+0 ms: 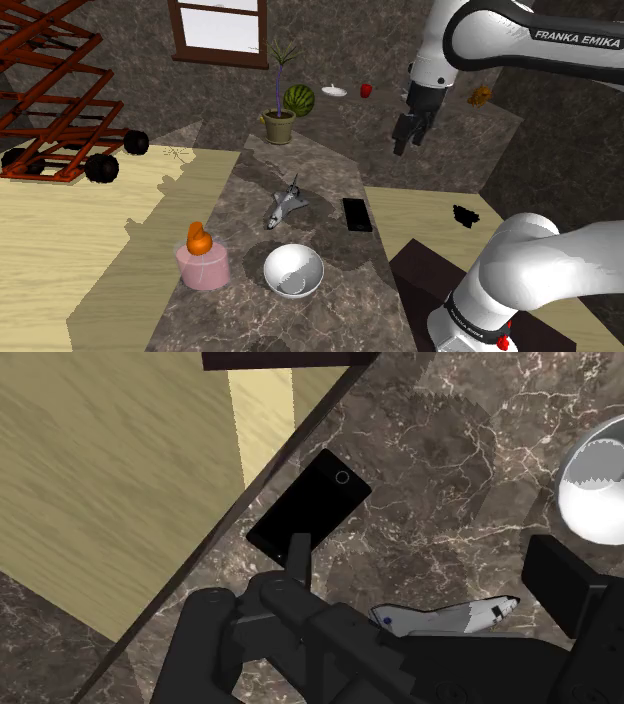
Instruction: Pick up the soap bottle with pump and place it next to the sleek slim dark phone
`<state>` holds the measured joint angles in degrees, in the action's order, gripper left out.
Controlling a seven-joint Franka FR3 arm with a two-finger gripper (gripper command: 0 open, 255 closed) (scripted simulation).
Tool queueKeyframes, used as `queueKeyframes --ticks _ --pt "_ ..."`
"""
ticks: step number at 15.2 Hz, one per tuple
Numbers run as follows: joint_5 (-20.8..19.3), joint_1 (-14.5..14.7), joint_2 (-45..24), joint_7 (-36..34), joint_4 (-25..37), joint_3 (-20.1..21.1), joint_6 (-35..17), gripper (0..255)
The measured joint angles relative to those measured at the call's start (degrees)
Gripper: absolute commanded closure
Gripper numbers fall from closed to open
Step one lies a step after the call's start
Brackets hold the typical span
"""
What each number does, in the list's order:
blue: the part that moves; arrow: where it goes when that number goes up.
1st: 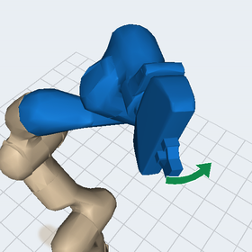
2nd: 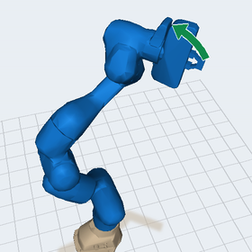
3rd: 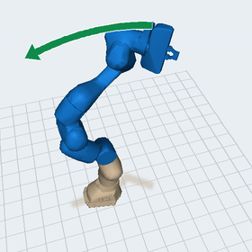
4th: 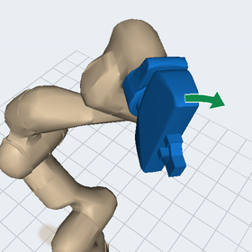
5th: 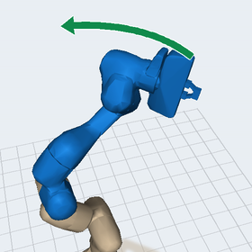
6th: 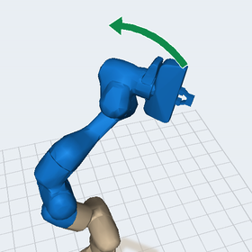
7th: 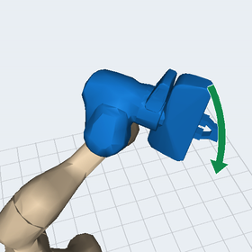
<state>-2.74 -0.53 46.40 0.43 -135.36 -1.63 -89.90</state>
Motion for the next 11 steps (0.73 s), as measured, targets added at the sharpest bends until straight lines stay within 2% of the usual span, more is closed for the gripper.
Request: queueKeyframes --ticks 3,11 --pt "0.59 0.67 -1.40 -0.39 0.10 0.86 -1.24 0" --pt "4.04 4.97 -11.38 -3.59 -0.08 7.08 -11.20 0"
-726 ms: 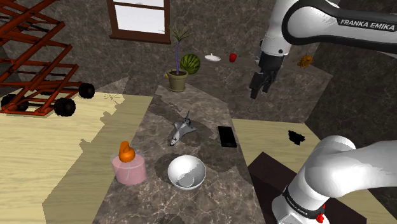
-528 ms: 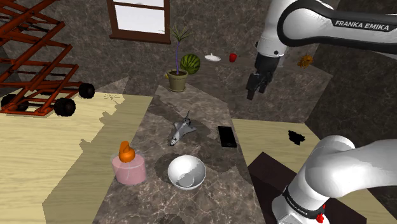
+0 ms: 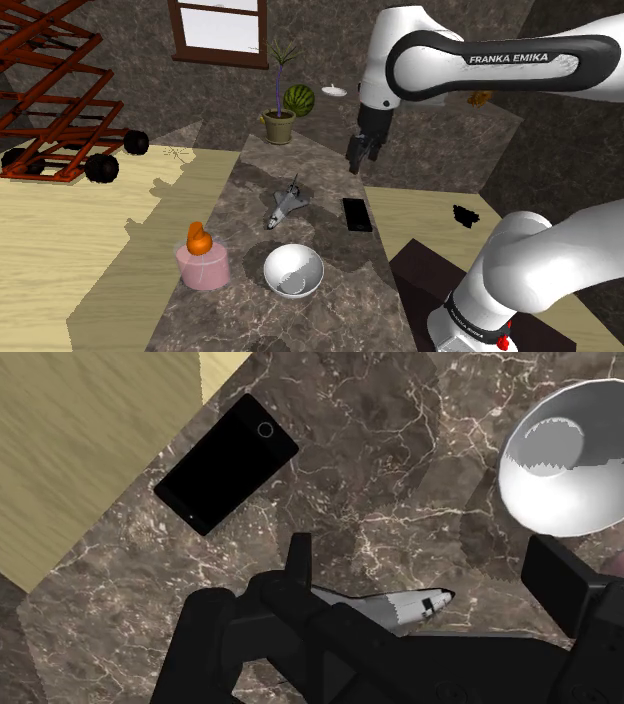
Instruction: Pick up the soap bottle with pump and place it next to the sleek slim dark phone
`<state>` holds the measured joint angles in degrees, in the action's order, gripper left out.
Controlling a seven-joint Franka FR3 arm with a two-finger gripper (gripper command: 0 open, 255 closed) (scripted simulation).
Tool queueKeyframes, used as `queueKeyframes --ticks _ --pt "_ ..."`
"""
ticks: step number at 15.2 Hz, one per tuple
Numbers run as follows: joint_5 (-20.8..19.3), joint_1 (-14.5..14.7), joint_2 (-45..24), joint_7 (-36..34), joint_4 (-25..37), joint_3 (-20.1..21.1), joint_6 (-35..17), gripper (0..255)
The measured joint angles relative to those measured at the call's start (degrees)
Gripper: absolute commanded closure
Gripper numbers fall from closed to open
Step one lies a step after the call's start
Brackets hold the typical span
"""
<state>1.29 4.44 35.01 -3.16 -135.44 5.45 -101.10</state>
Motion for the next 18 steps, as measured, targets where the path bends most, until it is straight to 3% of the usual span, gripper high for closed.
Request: queueKeyframes --ticks 10,18 --pt "0.98 4.06 -15.95 -3.69 5.81 7.46 -10.15 0" --pt "-2.08 6.98 -30.42 -7.86 14.41 12.96 -15.56 0"
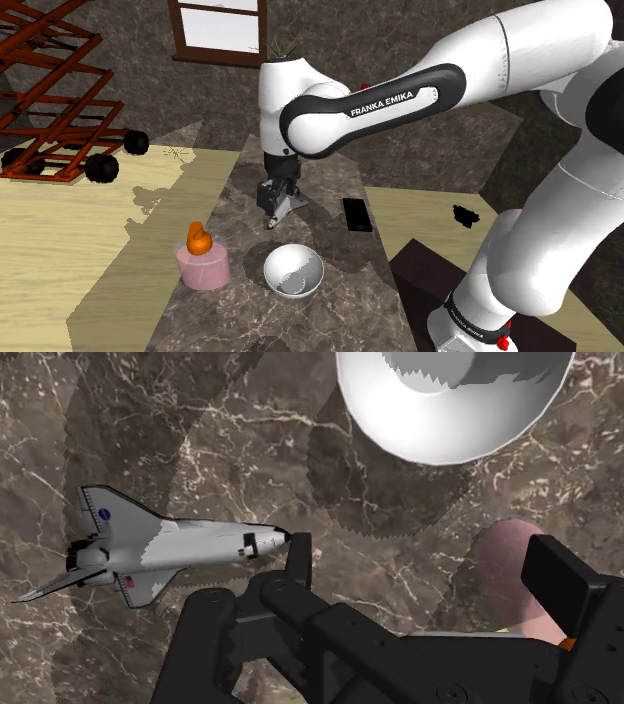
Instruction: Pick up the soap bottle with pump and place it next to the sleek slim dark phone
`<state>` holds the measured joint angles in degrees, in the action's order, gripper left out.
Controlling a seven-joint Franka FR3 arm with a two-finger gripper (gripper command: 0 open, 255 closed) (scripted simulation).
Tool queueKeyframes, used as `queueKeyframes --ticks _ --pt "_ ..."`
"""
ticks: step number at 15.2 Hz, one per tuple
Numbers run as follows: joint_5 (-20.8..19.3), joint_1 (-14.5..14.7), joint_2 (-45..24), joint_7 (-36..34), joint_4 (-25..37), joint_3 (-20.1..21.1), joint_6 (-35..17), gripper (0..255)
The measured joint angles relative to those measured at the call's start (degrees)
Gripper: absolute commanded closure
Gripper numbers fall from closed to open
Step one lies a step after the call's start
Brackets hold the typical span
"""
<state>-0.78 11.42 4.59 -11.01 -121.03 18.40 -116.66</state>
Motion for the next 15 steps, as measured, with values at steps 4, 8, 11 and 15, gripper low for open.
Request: queueKeyframes --ticks 4,8,11,15 --pt "-2.87 1.81 -7.56 -2.28 4.91 2.07 -2.03 0" --pt "-6.55 4.47 -15.87 -4.92 11.50 3.54 -2.88 0" --pt "-9.13 6.75 -21.50 -6.34 16.30 4.12 -3.04 0" --pt "-11.48 9.15 -26.90 -7.61 20.96 4.29 -3.15 0"
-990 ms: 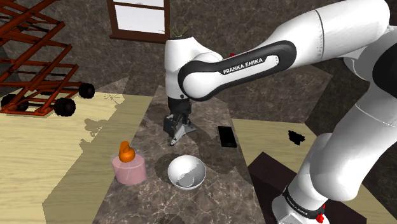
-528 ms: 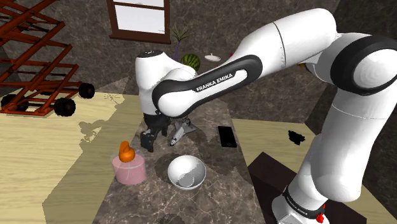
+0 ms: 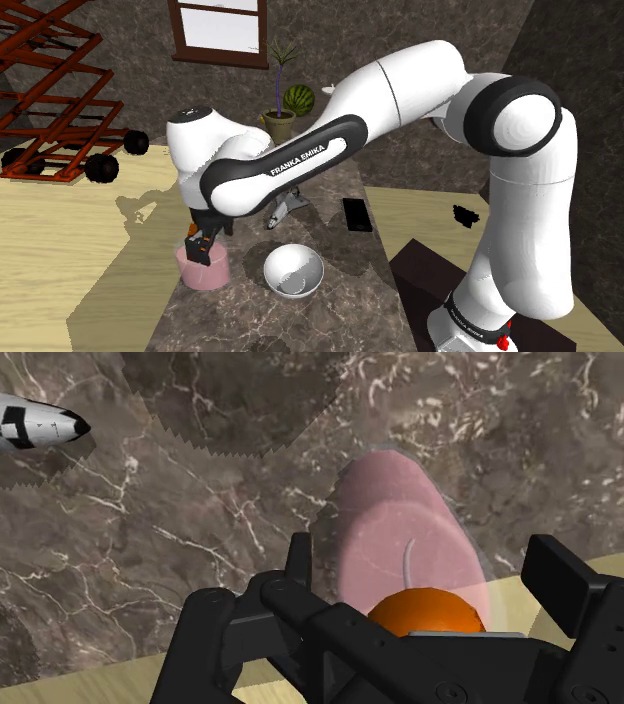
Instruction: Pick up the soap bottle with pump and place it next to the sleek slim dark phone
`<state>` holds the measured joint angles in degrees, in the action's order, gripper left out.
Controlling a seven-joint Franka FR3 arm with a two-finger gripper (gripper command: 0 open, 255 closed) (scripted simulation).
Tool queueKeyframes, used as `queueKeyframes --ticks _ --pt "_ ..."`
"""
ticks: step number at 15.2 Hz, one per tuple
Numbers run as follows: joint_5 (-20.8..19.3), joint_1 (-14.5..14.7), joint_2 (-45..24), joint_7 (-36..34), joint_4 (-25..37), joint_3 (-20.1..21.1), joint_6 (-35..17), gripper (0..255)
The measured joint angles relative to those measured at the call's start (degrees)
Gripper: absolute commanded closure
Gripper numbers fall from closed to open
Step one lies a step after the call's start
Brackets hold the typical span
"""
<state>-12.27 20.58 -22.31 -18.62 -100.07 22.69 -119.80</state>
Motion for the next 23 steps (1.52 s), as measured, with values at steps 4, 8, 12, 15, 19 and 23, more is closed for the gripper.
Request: queueKeyframes --ticks 4,8,12,15,19,23 --pt "-0.90 0.30 -1.74 -0.51 -0.75 -0.38 -2.33 0" --pt "-1.35 0.38 -2.59 -0.74 -1.31 -0.62 -3.70 0" --pt "-1.41 0.39 -2.67 -0.77 -1.41 -0.65 -3.88 0" --pt "-1.41 0.39 -2.62 -0.77 -1.40 -0.65 -3.87 255" --pt "-1.40 0.41 -2.61 -0.76 -1.35 -0.62 -3.83 255" --pt "-1.39 0.41 -2.61 -0.75 -1.35 -0.61 -3.83 255"
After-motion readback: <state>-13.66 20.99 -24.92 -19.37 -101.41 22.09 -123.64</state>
